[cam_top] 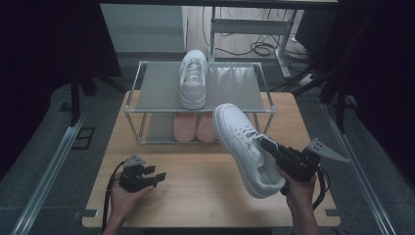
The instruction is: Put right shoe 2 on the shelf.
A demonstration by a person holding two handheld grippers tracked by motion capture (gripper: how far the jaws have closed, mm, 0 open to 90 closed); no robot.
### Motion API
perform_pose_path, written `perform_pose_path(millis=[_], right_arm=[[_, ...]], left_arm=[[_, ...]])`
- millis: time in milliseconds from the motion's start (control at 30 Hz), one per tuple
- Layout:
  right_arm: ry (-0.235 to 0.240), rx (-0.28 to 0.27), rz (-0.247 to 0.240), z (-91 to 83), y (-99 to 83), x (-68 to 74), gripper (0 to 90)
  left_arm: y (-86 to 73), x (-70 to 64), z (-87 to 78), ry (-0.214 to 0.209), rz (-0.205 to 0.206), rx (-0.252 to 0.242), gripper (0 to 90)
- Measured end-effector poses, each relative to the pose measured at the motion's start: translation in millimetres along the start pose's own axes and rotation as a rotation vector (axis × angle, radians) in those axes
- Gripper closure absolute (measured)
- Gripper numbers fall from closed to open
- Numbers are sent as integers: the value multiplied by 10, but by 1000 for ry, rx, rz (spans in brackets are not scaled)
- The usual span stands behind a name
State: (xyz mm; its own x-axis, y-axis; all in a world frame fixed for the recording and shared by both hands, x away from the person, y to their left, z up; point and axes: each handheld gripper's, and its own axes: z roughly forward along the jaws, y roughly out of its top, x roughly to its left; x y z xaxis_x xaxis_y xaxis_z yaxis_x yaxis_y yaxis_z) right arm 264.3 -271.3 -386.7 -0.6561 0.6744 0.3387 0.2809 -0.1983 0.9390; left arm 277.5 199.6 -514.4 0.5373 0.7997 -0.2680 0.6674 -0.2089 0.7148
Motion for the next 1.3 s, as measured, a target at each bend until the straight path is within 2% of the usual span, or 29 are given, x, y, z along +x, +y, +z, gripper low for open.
perform_pose_path(millis=[167, 400, 767, 1300], right_arm=[[-3, -9, -8, 81, 60, 28, 823], [-38, -17, -10, 137, 143, 28, 823], [-67, -35, -14, 263, 328, 11, 823], [-124, -42, -2, 696, 605, -53, 823]], left_arm=[[-1, 2, -2, -1, -1, 2, 416], [-2, 8, -8, -1, -3, 1, 416], [-5, 29, -20, 0, -6, -1, 416], [-6, 29, -22, -2, -5, -4, 416]])
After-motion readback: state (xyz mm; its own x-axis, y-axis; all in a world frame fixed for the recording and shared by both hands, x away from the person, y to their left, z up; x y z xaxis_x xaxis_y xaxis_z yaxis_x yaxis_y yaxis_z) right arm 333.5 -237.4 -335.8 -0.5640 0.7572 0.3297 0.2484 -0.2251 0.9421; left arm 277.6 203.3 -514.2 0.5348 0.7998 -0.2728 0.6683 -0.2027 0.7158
